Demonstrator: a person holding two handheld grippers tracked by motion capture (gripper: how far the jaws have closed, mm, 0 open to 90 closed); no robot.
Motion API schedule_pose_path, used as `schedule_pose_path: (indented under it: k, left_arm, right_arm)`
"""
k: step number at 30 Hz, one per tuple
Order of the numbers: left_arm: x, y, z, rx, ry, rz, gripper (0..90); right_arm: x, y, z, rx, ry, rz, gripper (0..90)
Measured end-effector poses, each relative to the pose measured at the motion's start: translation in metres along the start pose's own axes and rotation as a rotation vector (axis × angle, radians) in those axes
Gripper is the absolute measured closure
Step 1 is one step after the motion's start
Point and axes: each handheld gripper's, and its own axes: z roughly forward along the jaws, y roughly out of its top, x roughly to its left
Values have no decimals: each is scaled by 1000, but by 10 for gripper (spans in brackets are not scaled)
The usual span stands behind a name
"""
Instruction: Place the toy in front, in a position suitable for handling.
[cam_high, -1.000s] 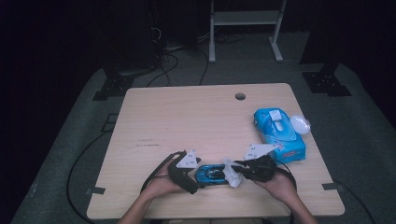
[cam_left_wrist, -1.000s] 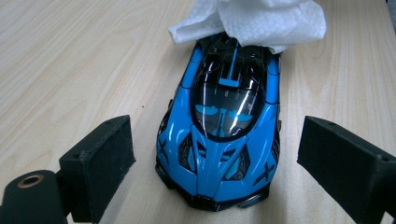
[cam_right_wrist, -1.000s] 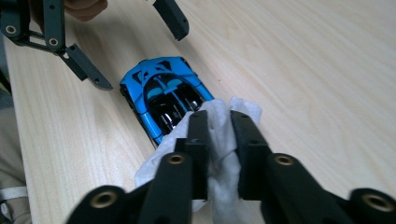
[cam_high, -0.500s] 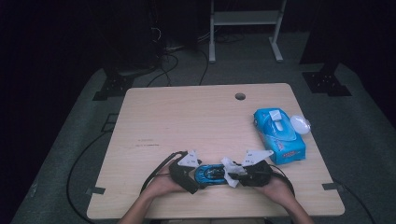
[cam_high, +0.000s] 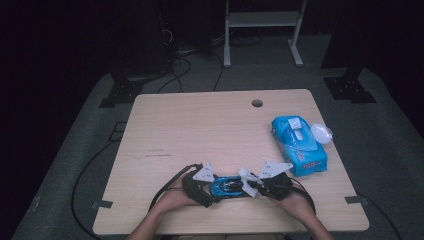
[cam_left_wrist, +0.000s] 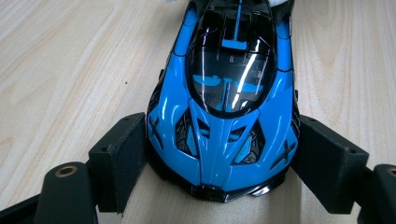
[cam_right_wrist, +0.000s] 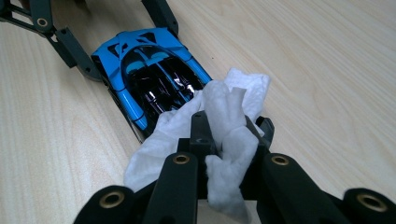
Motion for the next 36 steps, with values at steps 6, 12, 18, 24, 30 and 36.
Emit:
schedule_pose_path:
  k: [6,12,18,24,30,36]
  left_arm:
    - [0,0,1,-6,-1,3,224]
    - [-1,1,1,0,-5,7,219]
    - [-1,1,1,-2,-6,3,218]
    - [-2,1,1,-2,-4,3,219]
    - [-2,1,2,0,-7,6,223]
    - [-2,1,1,-1,-9,10,224]
  right_arm:
    - [0,0,-1,4,-1,-7,809]
    - [1,-2,-5,8,-11,-13,821]
    - [8,-4,-12,-25,-42,-60,835]
    - [5,-9,-18,-41,-15,-35,838]
    - [16,-2,-3,-29,43,-61,840]
    - [20,6,2,-17,58,-76,840]
